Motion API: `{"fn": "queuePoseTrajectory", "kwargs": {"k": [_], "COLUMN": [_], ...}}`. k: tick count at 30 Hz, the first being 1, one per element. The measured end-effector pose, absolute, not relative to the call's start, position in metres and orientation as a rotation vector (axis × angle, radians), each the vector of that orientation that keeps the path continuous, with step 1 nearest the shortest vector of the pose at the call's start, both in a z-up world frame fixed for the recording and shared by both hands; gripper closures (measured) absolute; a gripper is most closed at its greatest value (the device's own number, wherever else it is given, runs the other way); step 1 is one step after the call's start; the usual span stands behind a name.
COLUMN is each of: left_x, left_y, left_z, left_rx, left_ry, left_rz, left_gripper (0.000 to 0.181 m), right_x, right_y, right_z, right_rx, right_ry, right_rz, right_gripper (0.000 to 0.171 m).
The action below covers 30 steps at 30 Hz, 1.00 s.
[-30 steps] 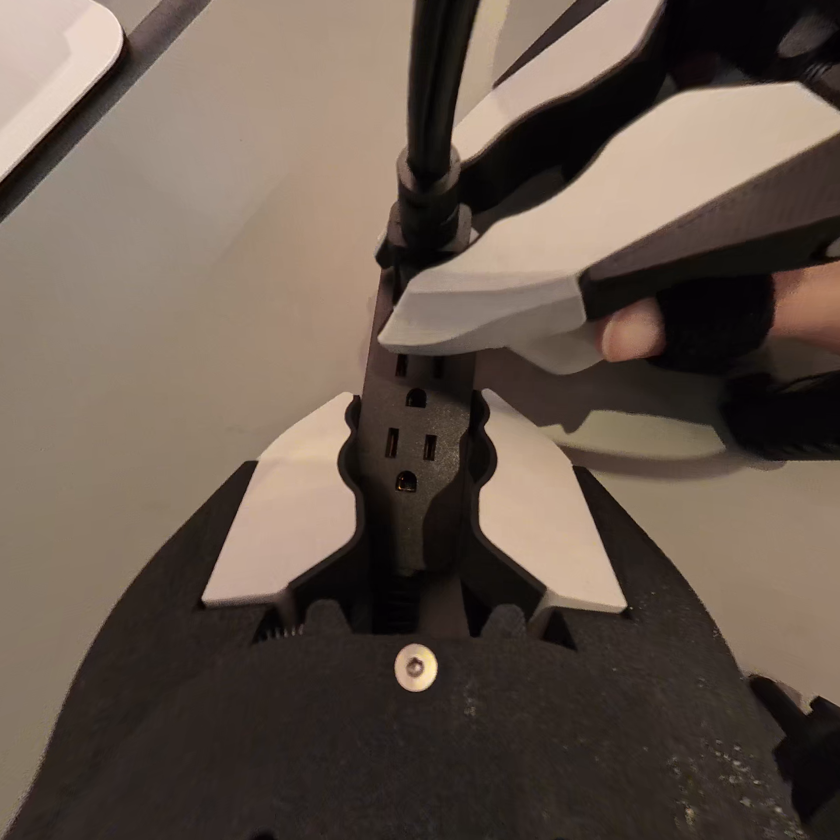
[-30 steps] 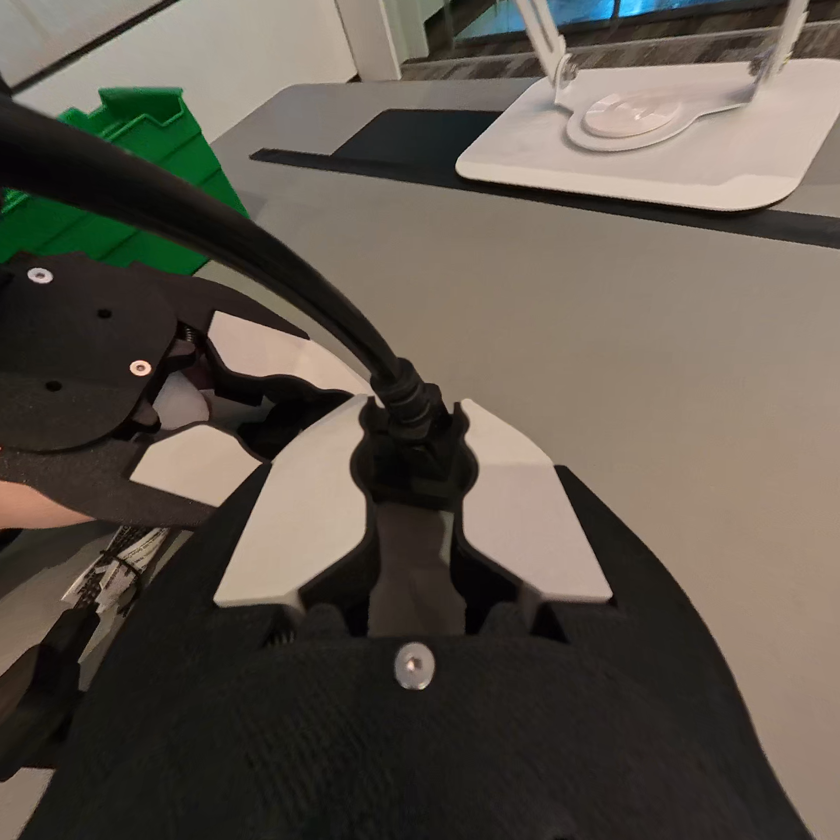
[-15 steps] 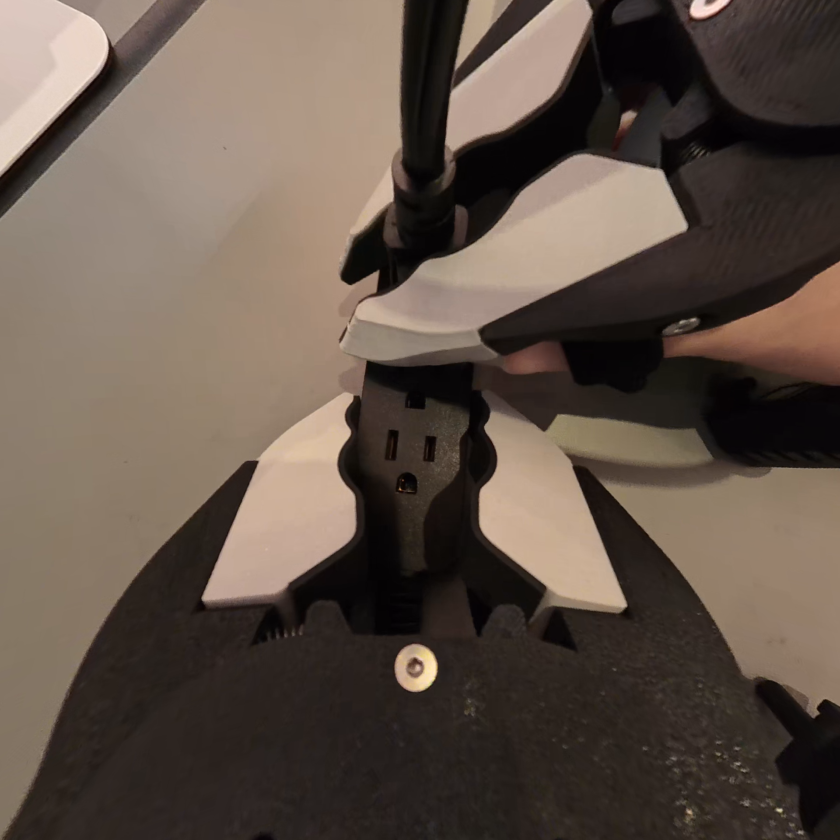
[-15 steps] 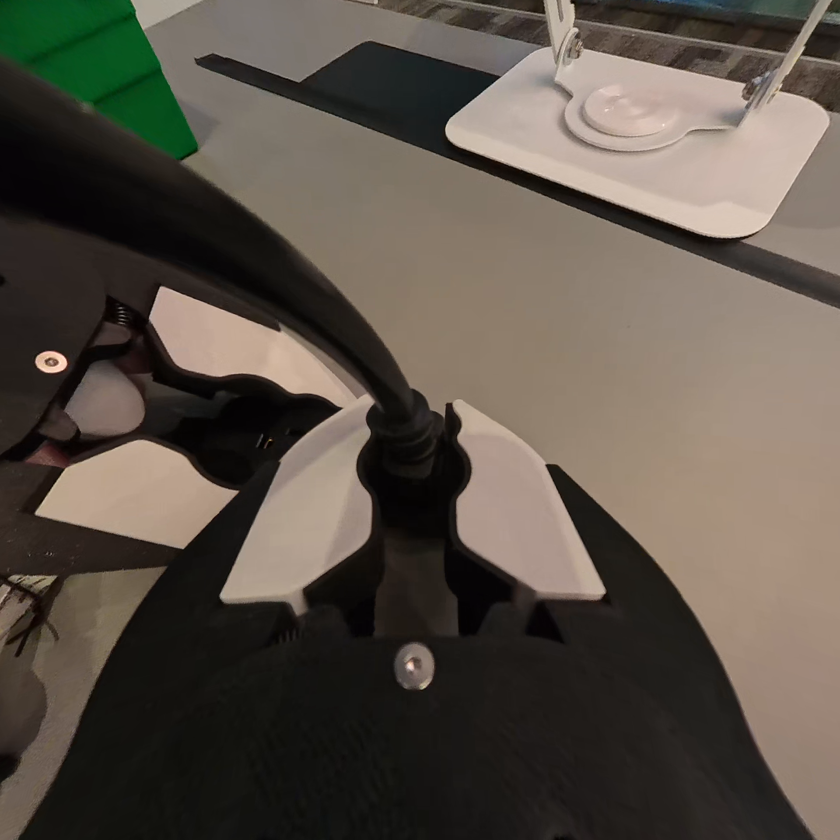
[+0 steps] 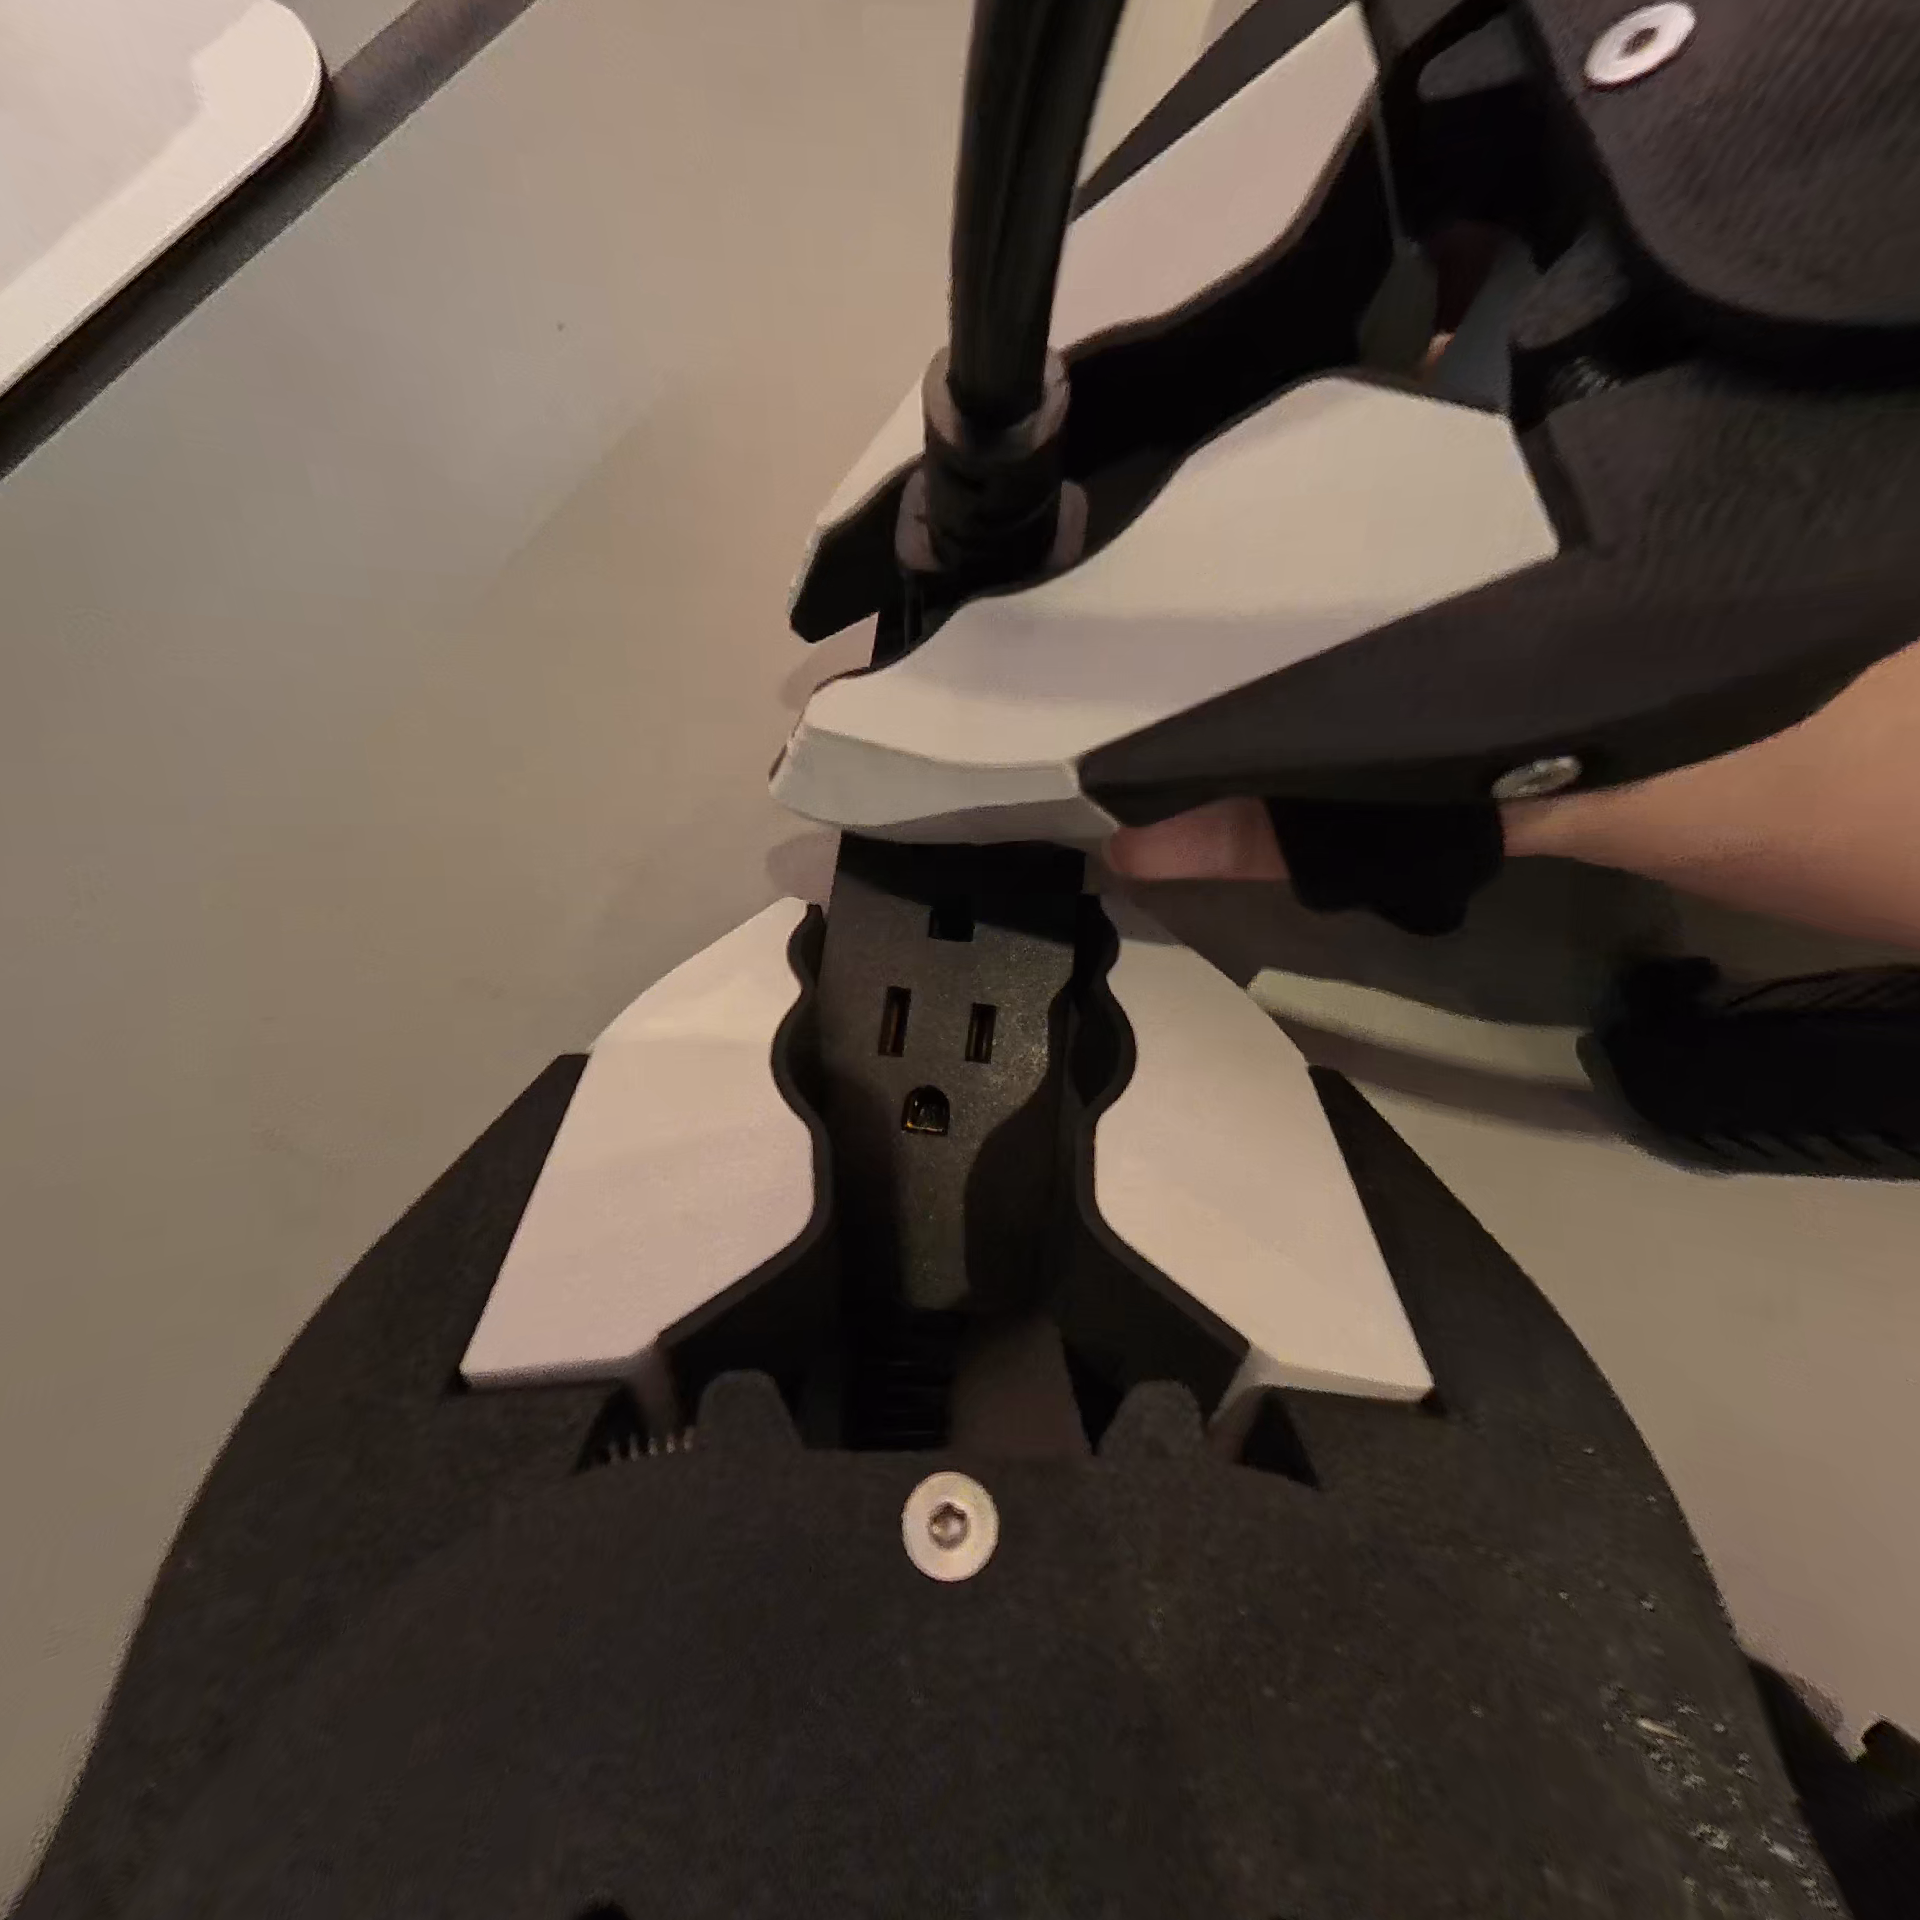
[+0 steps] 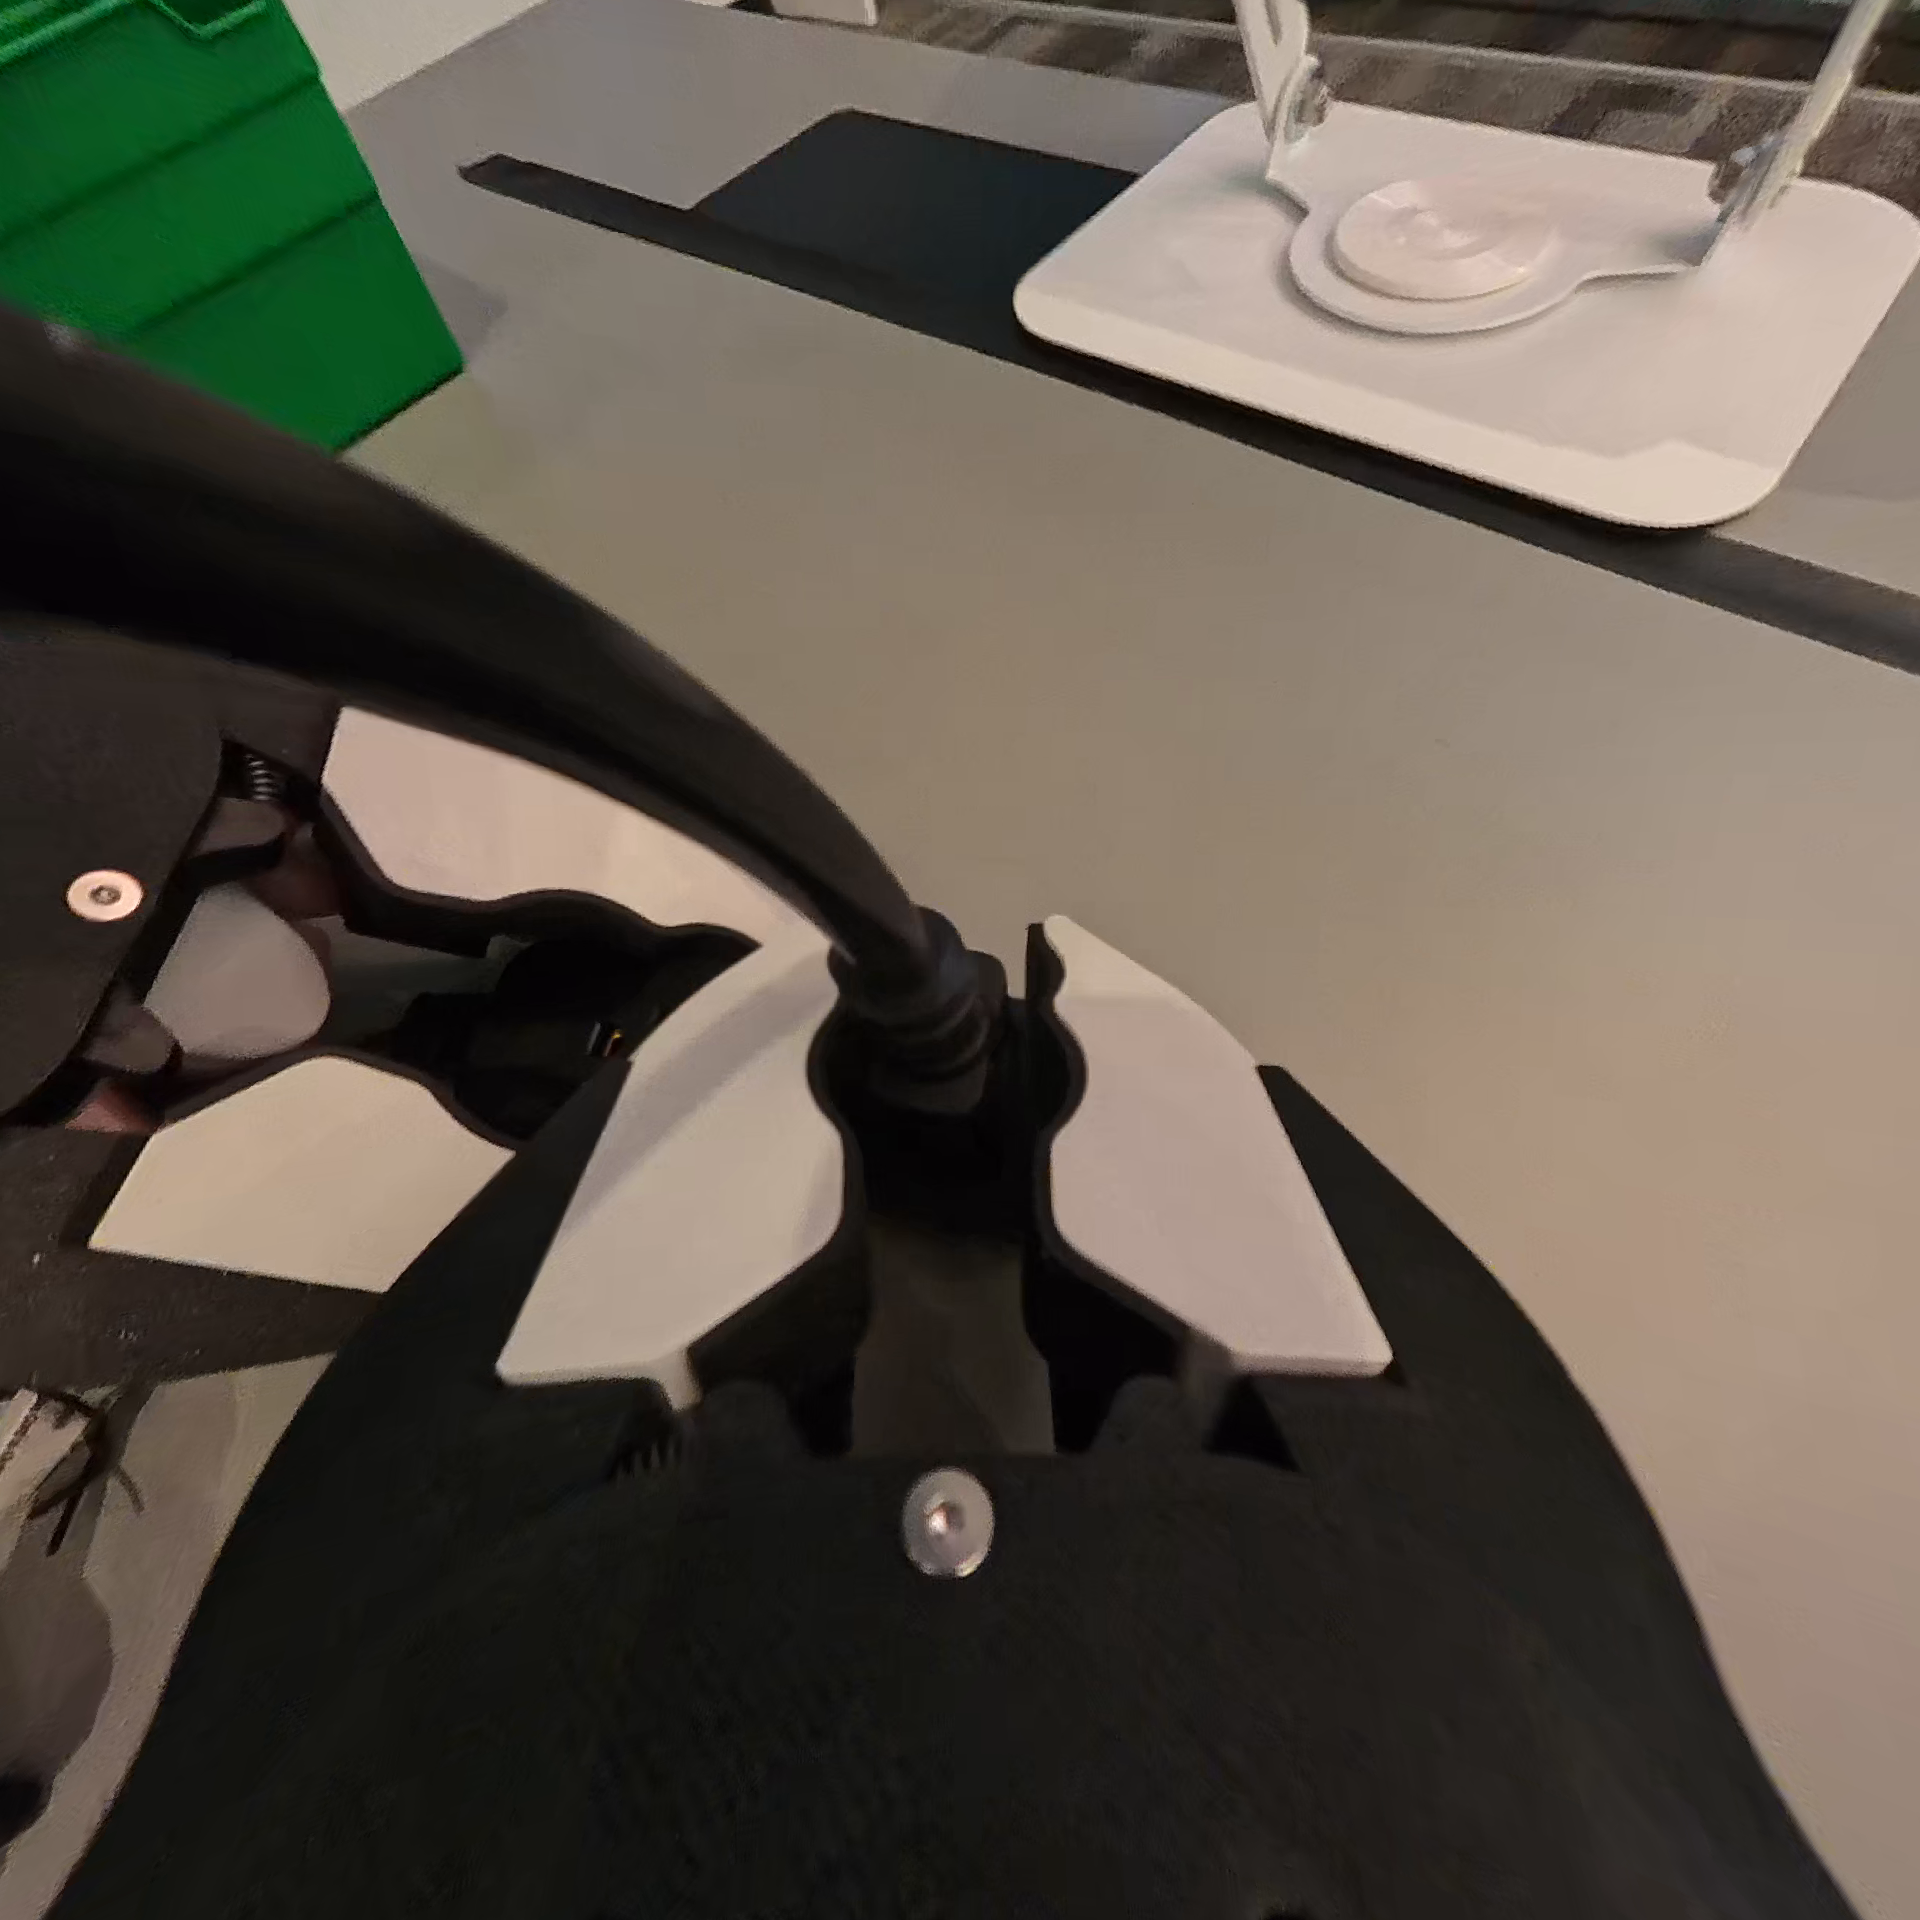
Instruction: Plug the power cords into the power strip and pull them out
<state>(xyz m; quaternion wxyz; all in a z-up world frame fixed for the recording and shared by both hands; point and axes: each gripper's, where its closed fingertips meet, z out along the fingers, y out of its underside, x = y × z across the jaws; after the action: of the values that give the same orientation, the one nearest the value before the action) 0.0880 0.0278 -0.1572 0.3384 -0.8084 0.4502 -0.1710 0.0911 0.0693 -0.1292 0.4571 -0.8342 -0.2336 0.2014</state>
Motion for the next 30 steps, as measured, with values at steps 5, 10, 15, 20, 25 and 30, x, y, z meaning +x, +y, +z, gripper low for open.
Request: {"fn": "queuePoseTrajectory", "kwargs": {"k": [5, 10, 15, 20, 25, 30], "left_x": [0.090, 0.091, 0.092, 0.092, 0.093, 0.094], "left_y": [0.027, 0.025, 0.026, 0.027, 0.025, 0.025], "left_z": [-0.157, -0.158, -0.156, -0.155, -0.155, -0.156], "left_rx": [-2.110, -2.106, -2.084, -2.048, -2.037, -2.062], "left_ry": [1.157, 1.169, 1.172, 1.187, 1.192, 1.178], "left_rz": [-0.419, -0.427, -0.402, -0.362, -0.396, -0.390], "left_gripper": [0.135, 0.135, 0.135, 0.135, 0.135, 0.136], "right_x": [0.096, 0.099, 0.099, 0.099, 0.099, 0.099], "right_y": [0.069, 0.069, 0.068, 0.066, 0.065, 0.065], "right_z": [-0.122, -0.115, -0.113, -0.110, -0.110, -0.110], "right_rx": [-1.987, -1.964, -1.960, -1.965, -1.970, -1.962], "right_ry": [-0.597, -0.531, -0.510, -0.400, -0.386, -0.444], "right_rz": [0.379, 0.503, 0.586, 0.784, 0.866, 0.829], "right_gripper": [0.152, 0.157, 0.157, 0.152, 0.151, 0.151]}}
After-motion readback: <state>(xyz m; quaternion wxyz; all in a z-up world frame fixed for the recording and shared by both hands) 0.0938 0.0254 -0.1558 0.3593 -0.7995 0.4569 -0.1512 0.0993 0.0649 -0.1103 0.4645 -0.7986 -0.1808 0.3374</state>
